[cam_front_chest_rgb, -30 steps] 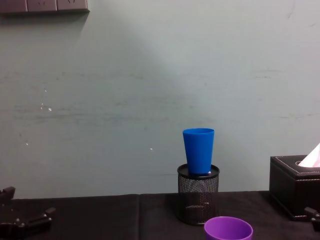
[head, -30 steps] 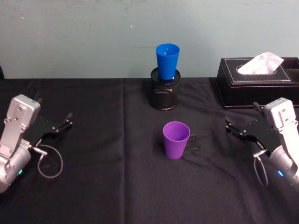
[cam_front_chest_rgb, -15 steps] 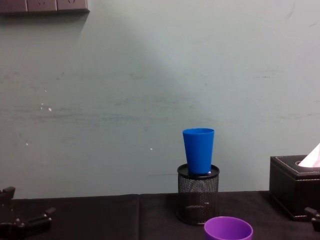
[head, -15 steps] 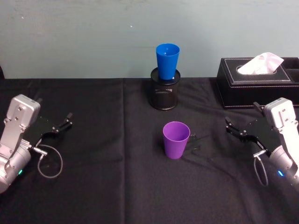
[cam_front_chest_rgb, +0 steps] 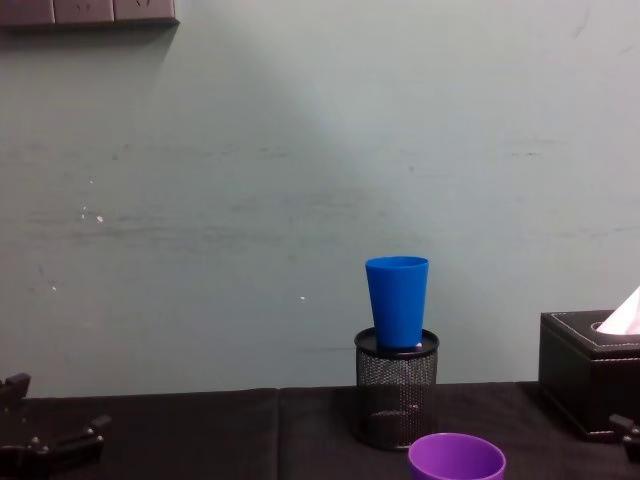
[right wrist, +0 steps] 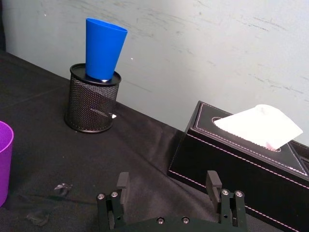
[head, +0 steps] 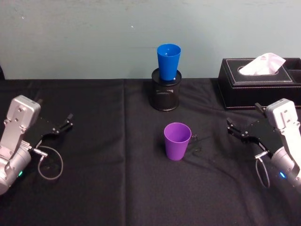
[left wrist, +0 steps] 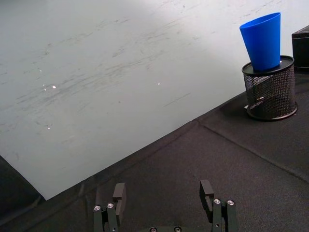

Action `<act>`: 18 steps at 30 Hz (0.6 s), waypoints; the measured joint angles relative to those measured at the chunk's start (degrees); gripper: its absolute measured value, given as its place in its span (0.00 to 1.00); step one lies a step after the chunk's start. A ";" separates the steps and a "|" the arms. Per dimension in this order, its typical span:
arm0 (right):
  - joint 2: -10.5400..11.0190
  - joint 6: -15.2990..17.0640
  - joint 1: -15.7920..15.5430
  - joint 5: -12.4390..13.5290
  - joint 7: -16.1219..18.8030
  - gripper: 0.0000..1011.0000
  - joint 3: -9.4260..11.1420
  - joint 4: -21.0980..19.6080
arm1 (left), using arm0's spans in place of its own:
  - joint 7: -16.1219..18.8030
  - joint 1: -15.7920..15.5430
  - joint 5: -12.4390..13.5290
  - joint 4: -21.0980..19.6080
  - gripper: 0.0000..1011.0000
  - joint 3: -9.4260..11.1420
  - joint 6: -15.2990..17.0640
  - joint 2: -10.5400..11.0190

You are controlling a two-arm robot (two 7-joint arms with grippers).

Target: Pick up one cup with a gripper and tap it against the other cup.

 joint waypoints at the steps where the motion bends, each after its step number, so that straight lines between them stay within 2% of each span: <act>1: 0.00 0.00 0.00 0.00 0.00 0.99 0.00 0.00 | 0.00 0.00 0.00 0.00 0.99 0.00 0.00 0.00; 8: -0.07 -0.17 0.12 -0.38 0.07 0.99 0.08 0.08 | 0.00 0.00 0.00 0.00 0.99 0.00 0.00 0.00; 13: -0.34 -0.87 0.16 -0.82 1.26 0.99 1.08 -0.88 | 0.00 0.00 0.00 0.00 0.99 0.00 0.00 0.00; 16: -0.09 -1.14 -0.52 0.21 3.01 0.99 1.75 -2.13 | 0.00 0.00 0.00 0.00 0.99 0.00 0.00 0.00; 18: 0.49 -1.09 -1.24 1.66 5.48 0.99 2.14 -3.43 | 0.00 0.00 0.00 0.00 0.99 0.00 0.00 0.00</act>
